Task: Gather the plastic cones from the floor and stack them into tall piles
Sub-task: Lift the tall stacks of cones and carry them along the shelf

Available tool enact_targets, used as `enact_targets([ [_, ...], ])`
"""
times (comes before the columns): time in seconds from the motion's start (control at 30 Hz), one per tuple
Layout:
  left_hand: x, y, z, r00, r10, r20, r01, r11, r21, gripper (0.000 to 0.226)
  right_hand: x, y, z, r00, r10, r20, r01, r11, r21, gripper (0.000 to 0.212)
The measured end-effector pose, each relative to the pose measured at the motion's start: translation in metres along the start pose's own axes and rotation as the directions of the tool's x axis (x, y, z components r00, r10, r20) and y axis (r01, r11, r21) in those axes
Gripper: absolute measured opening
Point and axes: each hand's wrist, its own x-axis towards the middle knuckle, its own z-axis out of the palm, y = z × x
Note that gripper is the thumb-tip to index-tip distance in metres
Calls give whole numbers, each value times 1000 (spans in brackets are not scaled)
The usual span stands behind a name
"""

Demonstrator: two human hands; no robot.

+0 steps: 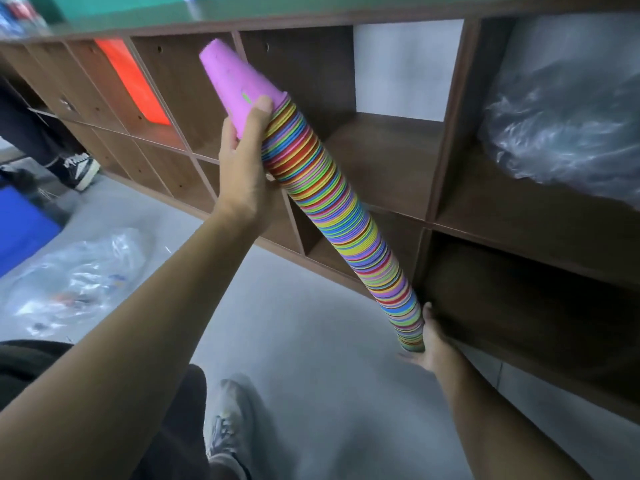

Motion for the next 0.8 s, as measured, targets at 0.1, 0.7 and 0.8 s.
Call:
enact_targets([
  [0.1,9,-3,-20,999,-5,-48,5,1000,-9,69,25,4,-5,998,-16,58,14,999,38,84],
  [0.7,37,-27,-108,964,-138,-225,114,987,-116,52,24,4,53,996,-14,-86,32,977,210,45],
  [0.8,40,-31,-114,956,-173,-237,140,979,-147,52,7,5,58,995,-14,-97,40,960,277,43],
])
